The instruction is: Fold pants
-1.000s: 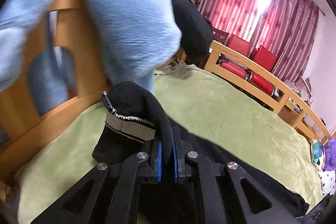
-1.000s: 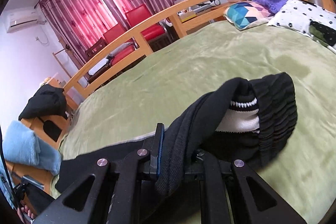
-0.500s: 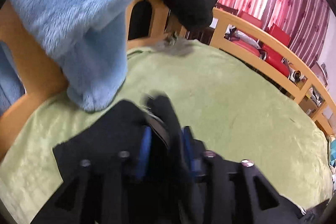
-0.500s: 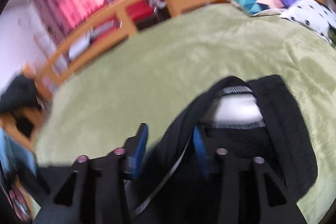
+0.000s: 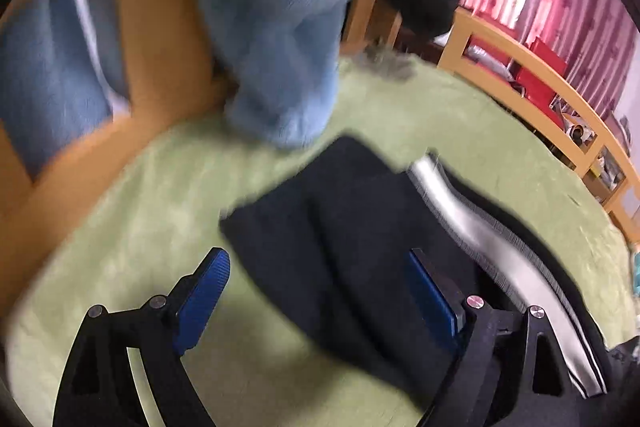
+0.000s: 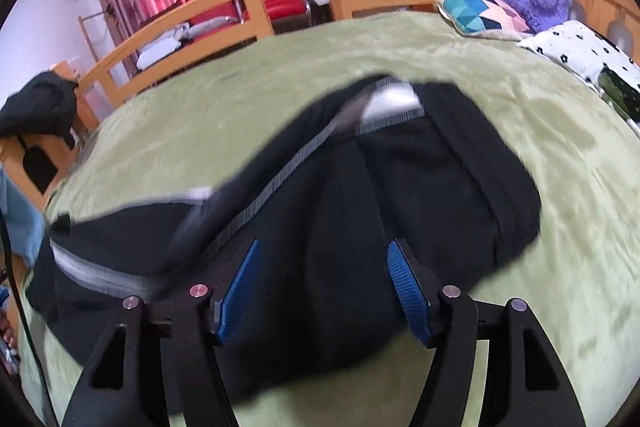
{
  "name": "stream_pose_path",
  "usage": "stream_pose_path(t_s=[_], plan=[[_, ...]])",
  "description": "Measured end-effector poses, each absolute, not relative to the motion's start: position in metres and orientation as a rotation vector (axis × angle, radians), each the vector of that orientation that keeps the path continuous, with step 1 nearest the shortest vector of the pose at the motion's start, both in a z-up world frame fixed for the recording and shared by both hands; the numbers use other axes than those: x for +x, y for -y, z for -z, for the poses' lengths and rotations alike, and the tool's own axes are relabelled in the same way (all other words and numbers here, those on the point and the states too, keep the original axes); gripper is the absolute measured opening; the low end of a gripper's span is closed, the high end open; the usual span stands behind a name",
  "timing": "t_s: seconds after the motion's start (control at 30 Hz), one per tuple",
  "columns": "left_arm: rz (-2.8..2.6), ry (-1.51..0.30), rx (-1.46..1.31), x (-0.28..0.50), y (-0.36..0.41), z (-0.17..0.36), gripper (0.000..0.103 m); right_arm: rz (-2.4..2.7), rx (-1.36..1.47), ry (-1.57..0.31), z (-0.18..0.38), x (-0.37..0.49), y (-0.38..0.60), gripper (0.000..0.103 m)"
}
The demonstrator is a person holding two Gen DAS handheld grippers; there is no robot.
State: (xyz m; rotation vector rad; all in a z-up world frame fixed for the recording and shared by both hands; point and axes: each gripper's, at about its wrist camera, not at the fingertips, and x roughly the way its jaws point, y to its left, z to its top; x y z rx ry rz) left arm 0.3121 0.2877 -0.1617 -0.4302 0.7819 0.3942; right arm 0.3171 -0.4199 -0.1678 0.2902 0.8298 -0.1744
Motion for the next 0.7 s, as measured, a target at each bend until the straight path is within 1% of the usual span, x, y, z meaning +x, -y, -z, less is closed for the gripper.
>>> stream_pose_path(t_s=[0.17,0.23,0.33,0.37,0.4,0.43,0.5,0.57,0.63,0.7], plan=[[-0.286,-0.863,-0.505,0.308,-0.279,0.201,0.088,0.194,0.272,-0.883,0.198,0.275,0.408,0.065],[-0.223,-0.888,-0.546,0.314,-0.269,0.215,0.088,0.18,0.315,-0.921,0.214,0.27,0.413,0.065],[-0.132,-0.923,-0.65,0.323,-0.259,0.234,0.088,0.164,0.452,-0.964,0.239,0.267,0.431,0.065],[-0.135,-0.915,-0.655,0.325,-0.256,0.236,0.093,0.151,0.513,-0.958,0.245,0.268,0.439,0.065],[-0.139,-0.894,-0.652,0.327,-0.251,0.236,0.095,0.138,0.56,-0.937,0.247,0.27,0.446,0.066],[-0.134,-0.879,-0.652,0.329,-0.248,0.235,0.095,0.131,0.593,-0.916,0.247,0.271,0.452,0.067],[-0.112,-0.866,-0.673,0.337,-0.244,0.236,0.096,0.11,0.662,-0.879,0.248,0.277,0.463,0.076],[-0.128,-0.882,-0.697,0.346,-0.242,0.241,0.096,0.079,0.721,-0.856,0.251,0.285,0.471,0.081],[-0.154,-0.879,-0.702,0.35,-0.239,0.242,0.096,0.06,0.751,-0.855,0.256,0.296,0.473,0.081],[-0.182,-0.87,-0.688,0.353,-0.234,0.243,0.096,0.062,0.72,-0.863,0.259,0.309,0.471,0.082]])
